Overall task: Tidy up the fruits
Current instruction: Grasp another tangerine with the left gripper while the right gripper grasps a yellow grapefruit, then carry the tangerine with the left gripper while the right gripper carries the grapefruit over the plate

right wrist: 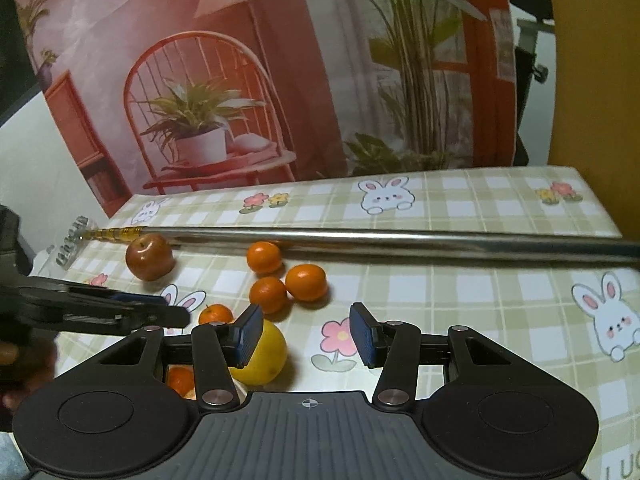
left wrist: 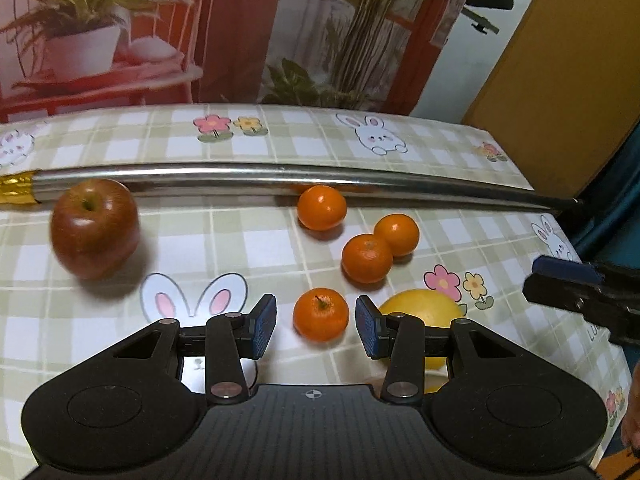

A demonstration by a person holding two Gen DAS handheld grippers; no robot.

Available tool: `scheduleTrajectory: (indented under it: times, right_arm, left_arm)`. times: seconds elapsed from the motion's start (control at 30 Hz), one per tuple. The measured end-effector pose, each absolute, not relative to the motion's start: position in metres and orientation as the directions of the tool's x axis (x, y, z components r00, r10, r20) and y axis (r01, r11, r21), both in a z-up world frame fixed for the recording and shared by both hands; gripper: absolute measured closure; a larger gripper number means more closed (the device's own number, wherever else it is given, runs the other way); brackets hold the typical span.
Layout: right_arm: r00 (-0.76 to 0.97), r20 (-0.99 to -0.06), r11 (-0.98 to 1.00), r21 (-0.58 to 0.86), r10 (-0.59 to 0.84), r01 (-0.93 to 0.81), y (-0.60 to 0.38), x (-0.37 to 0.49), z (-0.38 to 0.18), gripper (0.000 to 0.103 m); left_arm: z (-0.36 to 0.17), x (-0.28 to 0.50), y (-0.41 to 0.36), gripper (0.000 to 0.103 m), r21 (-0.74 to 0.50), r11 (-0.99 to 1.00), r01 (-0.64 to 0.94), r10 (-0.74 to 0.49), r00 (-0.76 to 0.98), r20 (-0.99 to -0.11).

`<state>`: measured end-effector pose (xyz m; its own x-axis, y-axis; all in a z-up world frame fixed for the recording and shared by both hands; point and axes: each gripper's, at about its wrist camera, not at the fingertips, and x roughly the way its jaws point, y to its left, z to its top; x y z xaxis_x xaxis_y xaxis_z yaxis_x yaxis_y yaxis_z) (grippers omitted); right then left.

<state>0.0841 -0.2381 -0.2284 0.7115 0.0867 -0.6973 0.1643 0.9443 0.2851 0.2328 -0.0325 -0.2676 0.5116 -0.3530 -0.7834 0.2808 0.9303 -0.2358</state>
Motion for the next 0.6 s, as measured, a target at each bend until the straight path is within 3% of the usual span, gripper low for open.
scheduleTrajectory:
  times: [0.2,0.3,0.6]
  right_arm:
    - [0.704,-0.703,0.937,0.304,0.099,0.172,-0.243,0.084,-0.237,0.058]
    - [0.704,-0.702,0.935,0.311,0.105,0.170,-0.244,0.085,-0.238,0.058]
    - [0.692,-0.709,0.932,0.327,0.134,0.154,-0.239,0.088,-0.243,0.058]
  left_arm:
    - [-0.279,0.244,-0.037,0.058,-0.239,0.930,0.278,-0.350,0.484,-0.802]
    - [-0.279,0.245,-0.039,0.067,-0.242,0.924,0.297,-0.363,0.481,-0.798]
    - [-0.264,0.229,-0.029,0.068,-0.227,0.920,0.318,-0.368,0.510,-0.777]
